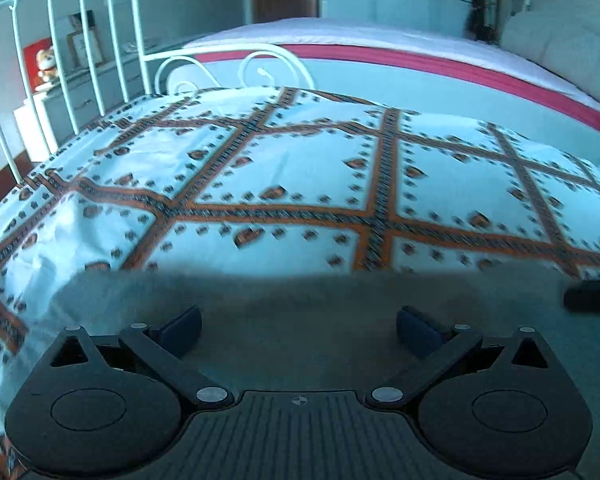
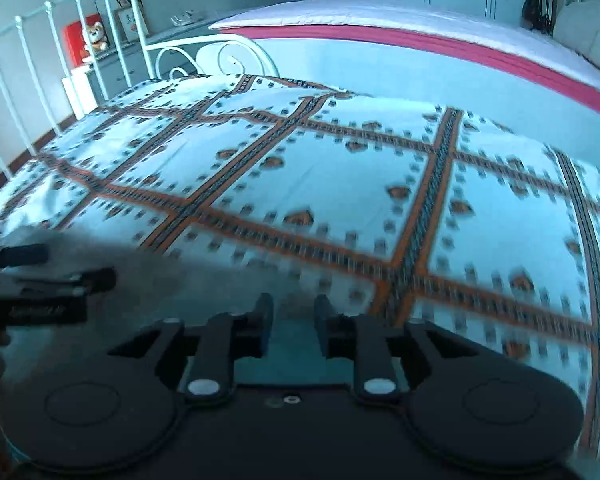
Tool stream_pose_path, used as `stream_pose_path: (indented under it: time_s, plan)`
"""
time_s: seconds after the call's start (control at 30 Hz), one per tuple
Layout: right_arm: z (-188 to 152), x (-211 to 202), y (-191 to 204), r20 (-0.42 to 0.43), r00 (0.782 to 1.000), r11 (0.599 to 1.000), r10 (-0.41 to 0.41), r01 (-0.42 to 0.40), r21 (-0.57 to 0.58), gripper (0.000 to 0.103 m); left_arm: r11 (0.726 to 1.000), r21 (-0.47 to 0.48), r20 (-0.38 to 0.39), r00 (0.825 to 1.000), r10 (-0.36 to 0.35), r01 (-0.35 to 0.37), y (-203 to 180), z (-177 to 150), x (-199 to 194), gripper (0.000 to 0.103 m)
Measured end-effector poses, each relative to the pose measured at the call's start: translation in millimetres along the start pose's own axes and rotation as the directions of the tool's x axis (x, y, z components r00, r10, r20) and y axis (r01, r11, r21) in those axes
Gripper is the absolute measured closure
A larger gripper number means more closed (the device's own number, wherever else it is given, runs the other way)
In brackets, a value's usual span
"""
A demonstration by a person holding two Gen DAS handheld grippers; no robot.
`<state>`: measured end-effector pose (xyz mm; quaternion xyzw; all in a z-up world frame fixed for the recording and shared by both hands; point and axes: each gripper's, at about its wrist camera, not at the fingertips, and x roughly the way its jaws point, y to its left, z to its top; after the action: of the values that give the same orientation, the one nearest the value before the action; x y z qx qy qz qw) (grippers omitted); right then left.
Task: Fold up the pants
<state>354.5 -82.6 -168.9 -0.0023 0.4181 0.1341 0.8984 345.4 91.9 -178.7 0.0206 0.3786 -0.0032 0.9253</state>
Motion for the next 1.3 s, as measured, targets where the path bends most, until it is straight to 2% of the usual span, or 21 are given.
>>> stream_pose_path:
  time_s: [0.13,0.23,0.37,0.47,0.57,0.7,0.77,0.93,1.0,1.17,1.23,1.3]
  plan:
    - [-50,-29,3,-0.031,0.999,1.000,-0.010,0.010,0.000,0.087,0.997,0.075,-0.008,1.000,-0.005,0.005,-13,-28,-30,0.000]
    - [-81,-45,10,-0.028,0.999,0.999,-0.044,0.043,-0.030,0.084,0.998,0.064,-0.075,0.997,-0.004,0.009,-12,-55,-42,0.000]
    - [-109,-64,23,-0.013,0.999,0.996,-0.050,0.049,-0.075,0.064,0.997,0.075,-0.068,0.997,0.028,-0.023,-6,-76,-57,0.000]
    - [-124,-74,30,-0.002,0.997,0.990,-0.075,0.074,-0.123,0.064,0.998,0.056,-0.070,0.997,0.036,-0.032,0,-88,-66,0.000]
    - [-135,-86,24,0.008,0.995,0.990,-0.098,0.099,-0.105,0.066,0.997,0.064,-0.065,0.997,0.050,-0.046,-2,-93,-77,0.000]
    - [-140,-107,-2,0.028,0.992,0.993,-0.120,0.120,0.014,0.065,0.998,0.064,-0.033,0.999,0.023,-0.021,-12,-92,-94,0.000]
    - [-142,-120,-19,0.049,0.985,0.985,-0.163,0.159,0.072,0.063,0.998,0.066,-0.019,1.000,-0.007,0.008,-23,-91,-101,0.000]
    - [-157,-135,-63,0.025,0.970,0.956,-0.240,0.232,0.180,0.060,0.991,0.093,-0.018,0.995,-0.093,0.094,-61,-89,-111,0.000]
    - [-167,-139,-74,0.010,0.962,0.945,-0.274,0.267,0.191,0.059,0.987,0.100,-0.031,0.992,-0.120,0.123,-77,-90,-109,0.000]
    - [-187,-146,-107,-0.039,0.933,0.917,-0.357,0.358,0.175,0.056,0.981,0.149,-0.094,0.989,-0.115,0.128,-107,-105,-94,0.000]
    - [-194,-158,-123,-0.040,0.927,0.903,-0.374,0.373,0.213,0.056,0.985,0.131,-0.078,0.991,-0.105,0.114,-109,-105,-99,0.000]
    - [-199,-170,-137,-0.027,0.919,0.887,-0.392,0.386,0.255,0.054,0.980,0.146,-0.074,0.989,-0.125,0.135,-118,-102,-106,0.000]
